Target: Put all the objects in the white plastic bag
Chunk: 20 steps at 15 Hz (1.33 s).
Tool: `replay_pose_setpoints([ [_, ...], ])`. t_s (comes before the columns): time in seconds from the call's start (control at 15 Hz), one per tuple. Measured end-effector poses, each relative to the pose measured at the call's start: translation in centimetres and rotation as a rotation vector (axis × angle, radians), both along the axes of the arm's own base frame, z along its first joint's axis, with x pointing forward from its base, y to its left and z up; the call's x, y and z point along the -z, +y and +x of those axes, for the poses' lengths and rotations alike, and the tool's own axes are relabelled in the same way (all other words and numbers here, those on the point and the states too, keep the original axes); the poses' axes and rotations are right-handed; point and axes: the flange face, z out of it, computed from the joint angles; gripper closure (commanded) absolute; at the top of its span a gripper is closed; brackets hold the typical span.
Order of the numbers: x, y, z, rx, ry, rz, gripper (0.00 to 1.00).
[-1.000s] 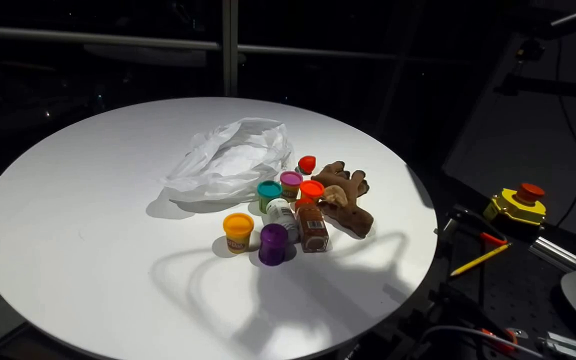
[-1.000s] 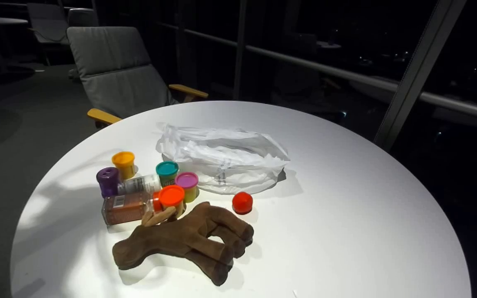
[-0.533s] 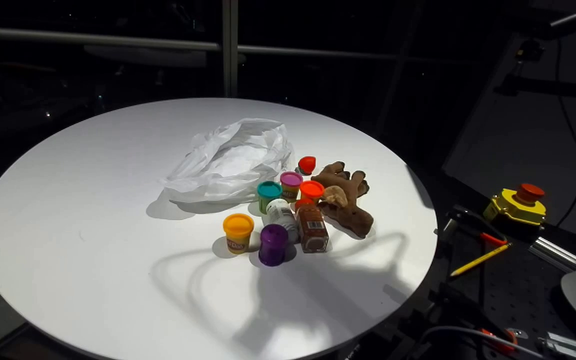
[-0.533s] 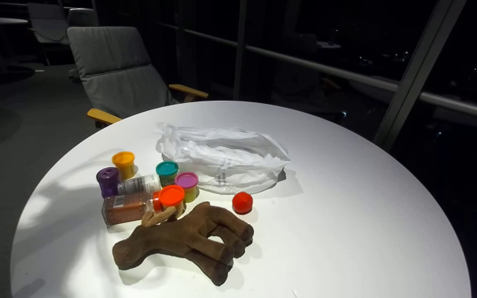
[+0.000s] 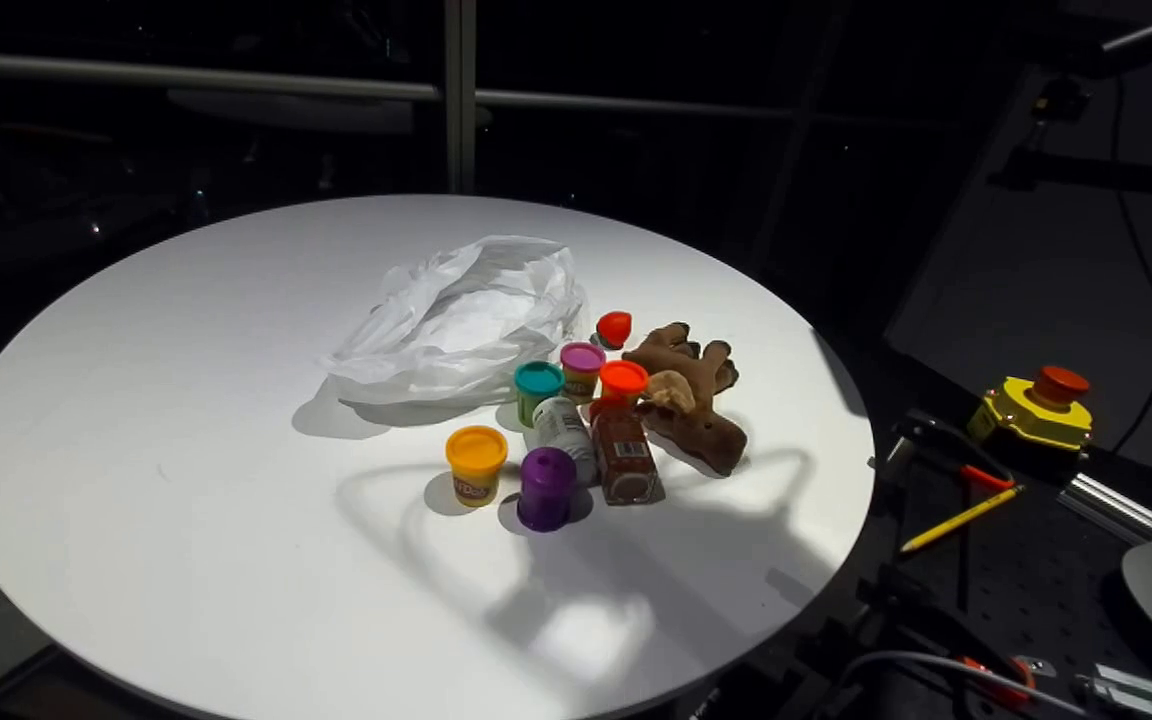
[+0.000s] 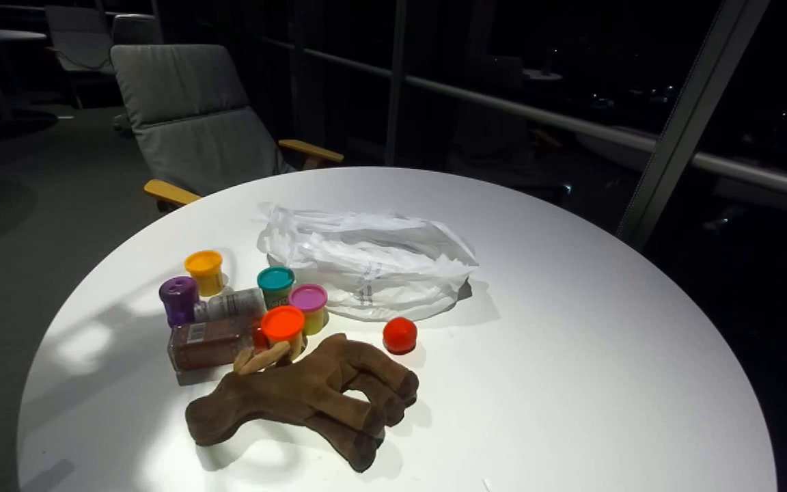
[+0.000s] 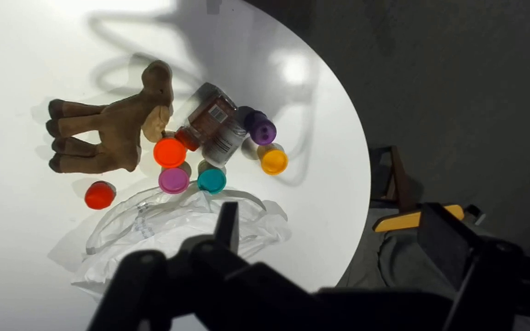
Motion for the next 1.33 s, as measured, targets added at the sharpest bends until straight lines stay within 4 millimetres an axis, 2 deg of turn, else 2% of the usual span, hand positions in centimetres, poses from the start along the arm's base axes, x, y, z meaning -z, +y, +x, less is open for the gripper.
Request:
replay_pose_setpoints([
  [0.2,4.2,-2.4,2.7,0.028,0.007,-0.033,0.0],
  [0.53,13.6,-4.9,6.0,-0.011,0.028,-0.171,0.0],
  [0.73,18.3,-6.4,7.7,-0.023,0.033,-0.252,0.0],
  [1.0,23.2,-8.7,10.4,-0.03,-0.012,-0.322,0.0],
  [1.33,28.4,-10.1,13.7,-0.019,-0.026,-0.332,0.0],
])
